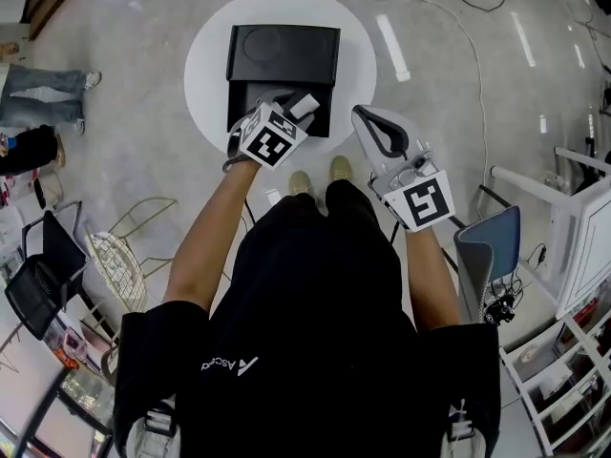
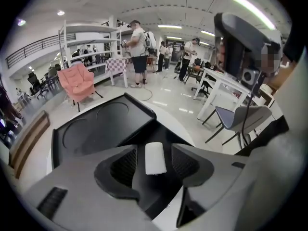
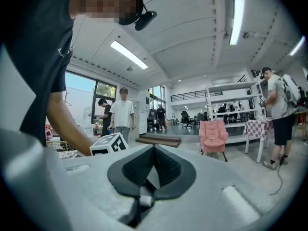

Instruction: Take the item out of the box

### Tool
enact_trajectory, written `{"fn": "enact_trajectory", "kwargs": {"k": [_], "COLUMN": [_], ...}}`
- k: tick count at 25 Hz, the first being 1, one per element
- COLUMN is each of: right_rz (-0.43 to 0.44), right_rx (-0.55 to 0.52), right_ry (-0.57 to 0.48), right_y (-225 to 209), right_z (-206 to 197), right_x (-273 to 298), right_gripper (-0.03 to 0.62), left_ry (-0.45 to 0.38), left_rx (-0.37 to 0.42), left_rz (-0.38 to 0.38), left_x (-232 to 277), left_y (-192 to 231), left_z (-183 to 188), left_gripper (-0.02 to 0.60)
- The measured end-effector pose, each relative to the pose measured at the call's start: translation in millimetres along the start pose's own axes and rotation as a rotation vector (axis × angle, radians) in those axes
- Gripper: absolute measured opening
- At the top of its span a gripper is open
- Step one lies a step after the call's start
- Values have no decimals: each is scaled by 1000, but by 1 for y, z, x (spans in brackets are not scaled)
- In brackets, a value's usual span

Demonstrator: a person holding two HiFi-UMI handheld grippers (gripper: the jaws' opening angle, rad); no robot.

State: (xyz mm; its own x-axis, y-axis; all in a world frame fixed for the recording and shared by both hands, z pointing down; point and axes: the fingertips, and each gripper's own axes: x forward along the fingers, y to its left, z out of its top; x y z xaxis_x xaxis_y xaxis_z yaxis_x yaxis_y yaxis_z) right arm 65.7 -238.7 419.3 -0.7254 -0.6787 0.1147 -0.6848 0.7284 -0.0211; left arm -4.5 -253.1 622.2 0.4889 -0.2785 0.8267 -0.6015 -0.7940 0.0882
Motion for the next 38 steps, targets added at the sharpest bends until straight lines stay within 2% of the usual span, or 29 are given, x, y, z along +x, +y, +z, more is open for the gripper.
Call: {"fn": "enact_trajectory", "kwargs": {"k": [6, 12, 17, 22, 25, 30, 34, 38], "right_rz": [-7, -32, -53, -57, -51, -32, -10, 15], "right_rx": [41, 70, 87, 93, 98, 98, 89, 37], "right_ry": [27, 34, 39, 41, 41, 40, 28, -15], "right_y": [-17, -33, -44, -47, -44, -40, -31, -26], "right_z": [-13, -27, -33, -39, -43, -41, -32, -17], "right_x": [-10, -26, -34, -38, -38, -34, -25, -19], "right_gripper": [2, 2, 2, 2, 2, 2, 2, 2], "left_ry": [139, 259, 314, 322, 307, 232, 109, -72], "left_rx": [-9, 24, 33, 32, 19, -12, -59, -124], "left_rz": [5, -21, -34, -43, -32, 12, 36, 41], "left_x": [37, 63, 73, 75, 73, 61, 30, -13], "left_y": [3, 0, 1, 1, 2, 9, 11, 4], "left_z": [-12, -23, -31, -32, -32, -20, 2, 40], "left_gripper": [226, 230, 230, 229, 192, 187, 187, 187]}}
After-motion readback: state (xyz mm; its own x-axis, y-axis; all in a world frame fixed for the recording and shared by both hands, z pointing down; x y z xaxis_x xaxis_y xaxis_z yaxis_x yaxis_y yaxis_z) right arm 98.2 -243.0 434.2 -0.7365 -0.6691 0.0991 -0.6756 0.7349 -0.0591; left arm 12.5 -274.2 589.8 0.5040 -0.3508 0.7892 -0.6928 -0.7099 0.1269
